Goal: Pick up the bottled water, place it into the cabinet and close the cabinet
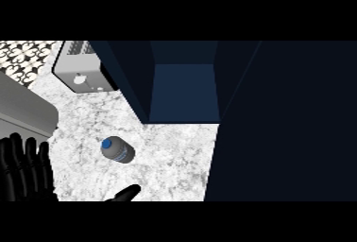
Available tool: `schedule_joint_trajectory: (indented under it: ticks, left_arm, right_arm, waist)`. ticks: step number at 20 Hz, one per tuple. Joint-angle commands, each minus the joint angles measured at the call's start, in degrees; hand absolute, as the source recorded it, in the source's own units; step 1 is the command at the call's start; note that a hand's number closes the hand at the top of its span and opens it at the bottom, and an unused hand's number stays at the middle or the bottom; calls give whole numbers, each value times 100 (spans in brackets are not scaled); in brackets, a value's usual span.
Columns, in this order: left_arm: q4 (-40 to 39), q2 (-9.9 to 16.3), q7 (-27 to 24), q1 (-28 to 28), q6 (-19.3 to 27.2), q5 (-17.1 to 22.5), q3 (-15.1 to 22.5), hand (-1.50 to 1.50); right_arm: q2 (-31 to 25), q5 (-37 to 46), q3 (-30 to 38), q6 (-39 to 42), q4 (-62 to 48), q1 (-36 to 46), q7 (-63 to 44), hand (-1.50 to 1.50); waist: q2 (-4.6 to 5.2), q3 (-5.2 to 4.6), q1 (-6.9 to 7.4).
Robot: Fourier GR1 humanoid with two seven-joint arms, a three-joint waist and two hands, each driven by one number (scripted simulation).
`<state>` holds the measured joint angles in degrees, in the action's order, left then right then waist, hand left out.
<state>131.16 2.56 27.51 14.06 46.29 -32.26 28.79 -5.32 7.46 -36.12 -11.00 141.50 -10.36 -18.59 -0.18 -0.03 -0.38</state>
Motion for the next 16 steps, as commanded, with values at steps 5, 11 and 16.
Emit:
schedule_joint_trajectory:
  ticks: [5,11,16]
  left_arm:
    - [-918,69,-1029,30,370,929,-416,-150]
    - [-1439,310,-1509,-175,36,1873,-1134,-150]
    - [-2232,90,-2412,-176,-141,2588,-1279,-150]
  right_arm:
    - [-306,795,-424,-178,845,-10,-501,-150]
    - [-438,447,-2,-234,721,109,-474,-150]
    - [-565,748,-427,-447,738,-174,-136,-150]
  waist:
    - [-7,-14,-12]
    - [6,-5,7]
    - [-3,-6,-22]
